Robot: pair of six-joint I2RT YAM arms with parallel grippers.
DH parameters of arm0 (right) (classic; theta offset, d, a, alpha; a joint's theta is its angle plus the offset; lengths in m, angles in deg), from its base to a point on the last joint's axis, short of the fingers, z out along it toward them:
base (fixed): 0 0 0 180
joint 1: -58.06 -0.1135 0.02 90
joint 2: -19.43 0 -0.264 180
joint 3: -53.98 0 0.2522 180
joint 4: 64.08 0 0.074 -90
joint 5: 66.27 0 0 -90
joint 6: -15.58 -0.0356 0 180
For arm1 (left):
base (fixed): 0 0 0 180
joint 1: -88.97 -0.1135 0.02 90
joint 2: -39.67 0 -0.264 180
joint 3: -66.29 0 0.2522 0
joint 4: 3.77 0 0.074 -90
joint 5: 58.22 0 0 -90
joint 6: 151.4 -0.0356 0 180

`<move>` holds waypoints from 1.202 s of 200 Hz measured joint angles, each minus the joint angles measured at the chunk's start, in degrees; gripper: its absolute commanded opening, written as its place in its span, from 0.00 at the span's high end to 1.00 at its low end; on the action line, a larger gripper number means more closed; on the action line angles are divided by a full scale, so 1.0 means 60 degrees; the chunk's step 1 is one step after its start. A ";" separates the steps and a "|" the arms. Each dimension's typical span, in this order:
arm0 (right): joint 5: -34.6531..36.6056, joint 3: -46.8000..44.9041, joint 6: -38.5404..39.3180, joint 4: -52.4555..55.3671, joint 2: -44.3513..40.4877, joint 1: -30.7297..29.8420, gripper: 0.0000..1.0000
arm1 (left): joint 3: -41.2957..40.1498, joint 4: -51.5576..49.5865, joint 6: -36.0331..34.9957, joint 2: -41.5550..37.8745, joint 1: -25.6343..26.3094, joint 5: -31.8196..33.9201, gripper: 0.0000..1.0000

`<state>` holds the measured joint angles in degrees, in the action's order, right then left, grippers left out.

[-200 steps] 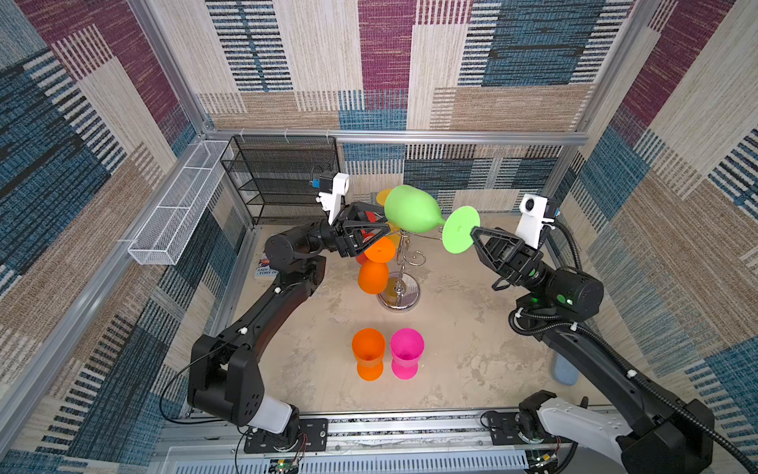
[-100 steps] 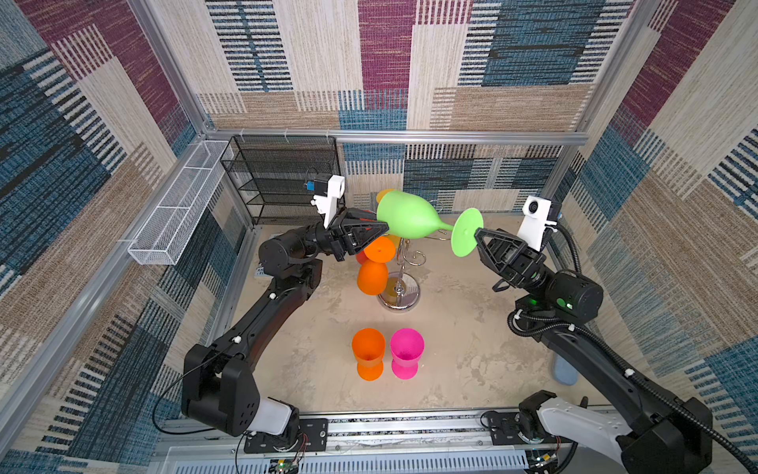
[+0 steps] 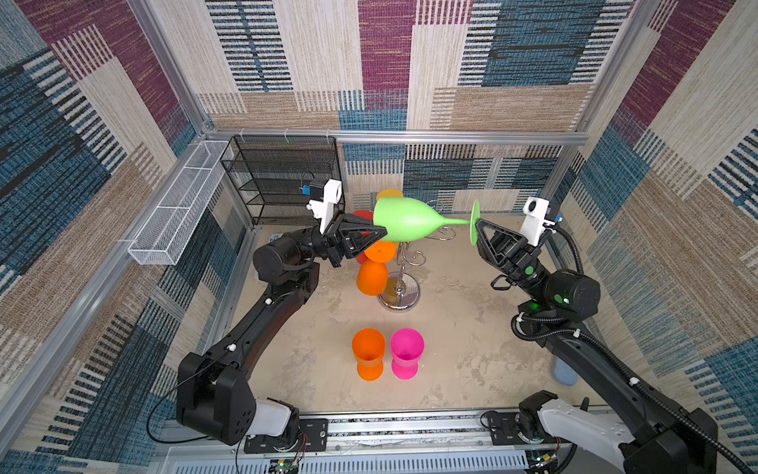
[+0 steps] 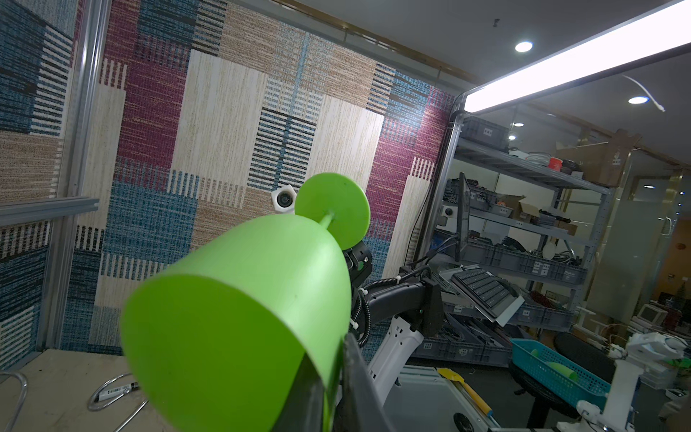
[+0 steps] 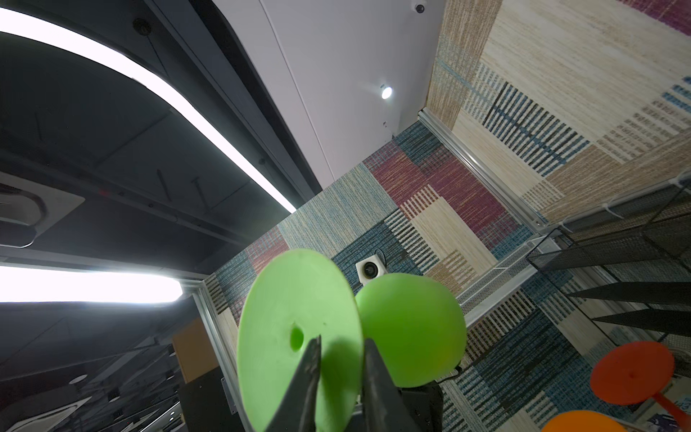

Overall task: Take the wine glass off the wine glass rack
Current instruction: Pick up the wine glass from the wine glass rack.

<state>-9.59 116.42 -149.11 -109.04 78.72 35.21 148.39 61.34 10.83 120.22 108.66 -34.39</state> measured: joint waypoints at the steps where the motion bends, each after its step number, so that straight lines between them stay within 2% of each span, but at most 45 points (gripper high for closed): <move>1: 0.0004 0.0000 0.0004 0.0018 -0.0004 0.0000 0.72 | 0.0000 0.0007 0.0000 -0.0004 0.0000 0.0000 0.95; 20: 0.0091 -0.0011 0.0168 0.0612 -0.0069 0.0091 0.64 | -0.0047 0.0153 0.0000 -0.0095 0.0044 -0.0102 0.97; 61: -0.0011 0.0058 0.0816 0.1625 -0.0310 0.0503 0.38 | -0.0109 0.0098 -0.0007 -0.0138 0.0036 -0.0178 1.00; 80: 0.0102 0.0211 0.1249 0.2310 -0.0488 0.0743 0.29 | -0.0102 0.0098 -0.0011 -0.0160 0.0036 -0.0288 1.00; 108: 0.0874 0.0856 0.2546 0.4244 -0.1020 0.0820 0.25 | 0.0142 0.0015 -0.0051 -0.0200 0.0036 -0.0401 1.00; 126: 0.1687 0.1242 0.3563 0.5544 -0.1453 0.0823 0.25 | 0.0379 -0.0594 -0.0382 -0.0321 0.0033 -0.0568 1.00; 143: 0.2426 0.1370 0.4386 0.6546 -0.1883 0.0823 0.24 | 0.0612 -0.2371 -0.1588 -0.0714 0.0033 -0.0605 1.00; 159: 0.3042 0.1388 0.4991 0.7333 -0.2233 0.0827 0.24 | 0.1082 -0.5286 -0.3577 -0.1297 0.0033 -0.0415 0.99; 180: 0.3756 0.1388 0.5643 0.8236 -0.2637 0.0827 0.24 | 0.2095 -0.9278 -0.6462 -0.1963 0.0033 0.0506 0.97; 193: 0.4182 0.1384 0.5982 0.8699 -0.2849 0.0827 0.24 | 0.2670 -1.1282 -0.7832 -0.2229 0.0033 0.1191 0.97; 215: 0.4943 0.1279 0.6433 0.9337 -0.3173 0.0827 0.24 | 0.3206 -1.3959 -0.9475 -0.2718 0.0033 0.2506 0.97; 240: 0.5643 0.1144 0.6816 0.9836 -0.3453 0.0827 0.24 | 0.3417 -1.5919 -1.0491 -0.3395 0.0033 0.4240 0.98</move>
<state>24.27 123.29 -108.22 -50.03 58.00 40.17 168.89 -34.17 -52.12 99.85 108.85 -8.95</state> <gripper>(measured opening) 0.762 0.064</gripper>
